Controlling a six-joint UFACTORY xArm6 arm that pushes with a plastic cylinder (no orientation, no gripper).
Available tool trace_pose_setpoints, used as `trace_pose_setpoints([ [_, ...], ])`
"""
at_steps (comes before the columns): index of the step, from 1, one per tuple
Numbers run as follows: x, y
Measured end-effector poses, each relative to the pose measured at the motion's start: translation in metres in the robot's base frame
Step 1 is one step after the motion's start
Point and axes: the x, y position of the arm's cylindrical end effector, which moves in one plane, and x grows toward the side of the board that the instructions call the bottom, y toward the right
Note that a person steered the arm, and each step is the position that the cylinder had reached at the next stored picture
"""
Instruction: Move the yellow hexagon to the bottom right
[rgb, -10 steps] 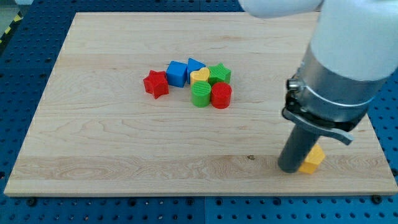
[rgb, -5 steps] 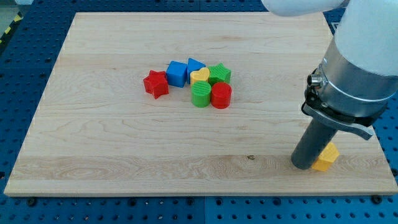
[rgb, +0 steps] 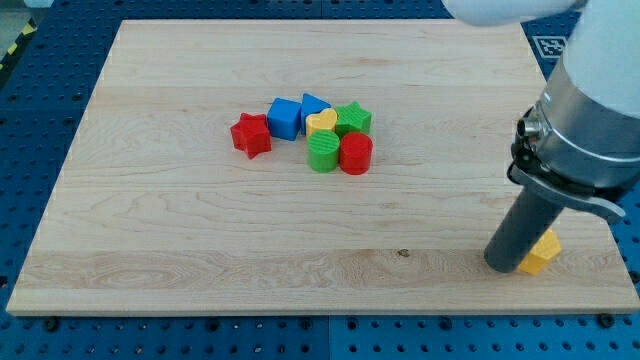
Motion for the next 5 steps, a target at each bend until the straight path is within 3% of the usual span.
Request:
trace_pose_setpoints([
  [5, -0.01, 0.016],
])
